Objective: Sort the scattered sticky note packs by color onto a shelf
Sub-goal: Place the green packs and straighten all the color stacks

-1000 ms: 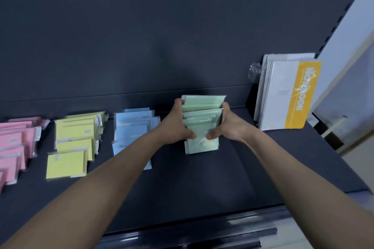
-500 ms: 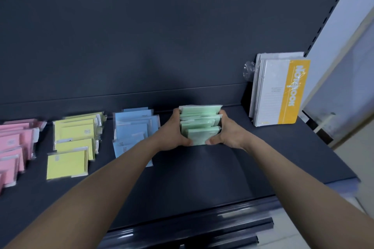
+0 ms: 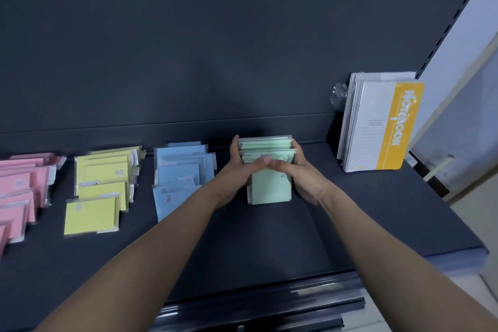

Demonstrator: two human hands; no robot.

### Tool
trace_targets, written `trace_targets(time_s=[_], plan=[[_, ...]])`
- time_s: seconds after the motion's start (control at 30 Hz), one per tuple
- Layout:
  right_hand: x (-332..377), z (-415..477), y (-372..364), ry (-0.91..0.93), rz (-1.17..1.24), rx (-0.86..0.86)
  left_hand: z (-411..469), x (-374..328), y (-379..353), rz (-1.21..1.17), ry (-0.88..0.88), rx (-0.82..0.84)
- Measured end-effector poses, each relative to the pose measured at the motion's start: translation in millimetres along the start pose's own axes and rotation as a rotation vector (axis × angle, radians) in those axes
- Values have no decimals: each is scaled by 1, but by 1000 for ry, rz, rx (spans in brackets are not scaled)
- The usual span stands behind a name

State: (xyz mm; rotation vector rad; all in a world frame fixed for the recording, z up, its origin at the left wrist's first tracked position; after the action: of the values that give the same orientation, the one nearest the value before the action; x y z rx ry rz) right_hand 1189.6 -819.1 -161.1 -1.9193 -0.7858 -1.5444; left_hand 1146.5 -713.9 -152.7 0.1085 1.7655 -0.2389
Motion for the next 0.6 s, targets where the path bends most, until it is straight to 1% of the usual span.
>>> trace_targets(time_s=[0.07,0.17,0.27,0.37,0.4,0.5,0.53,0.6], plan=[[-6,3,2,-6,-17,-5,0,0,1,-46,7,-33],[-10,3,1,-6,-98,22,-2,-2,5,3,33,-65],[-11,1,3,30,-103,13,-2,-2,5,55,33,-103],[-8,0,1,45,-97,21,-2,0,8,58,27,-120],[-9,1,2,41,-91,26,-3,0,12,69,18,-151],[-10,2,8,21,-71,11,-13,-12,35,202,-47,-377],[-10,2,9,13,-52,3,-16,-18,38,261,-67,-418],[-11,3,10,9,-7,5,-17,-25,34,365,-68,-401]])
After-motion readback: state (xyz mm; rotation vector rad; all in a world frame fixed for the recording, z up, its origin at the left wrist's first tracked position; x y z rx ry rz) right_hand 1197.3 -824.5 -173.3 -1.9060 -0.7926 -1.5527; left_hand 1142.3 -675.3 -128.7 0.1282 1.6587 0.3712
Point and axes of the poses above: each hand's wrist, its own z-axis towards the middle knuckle, its own y-axis out of the back of the hand, x = y × z, the point moved 10 cm from there along z, towards the middle knuckle, and after that the axes turned 13 degrees about x, right-handed, at the moved point
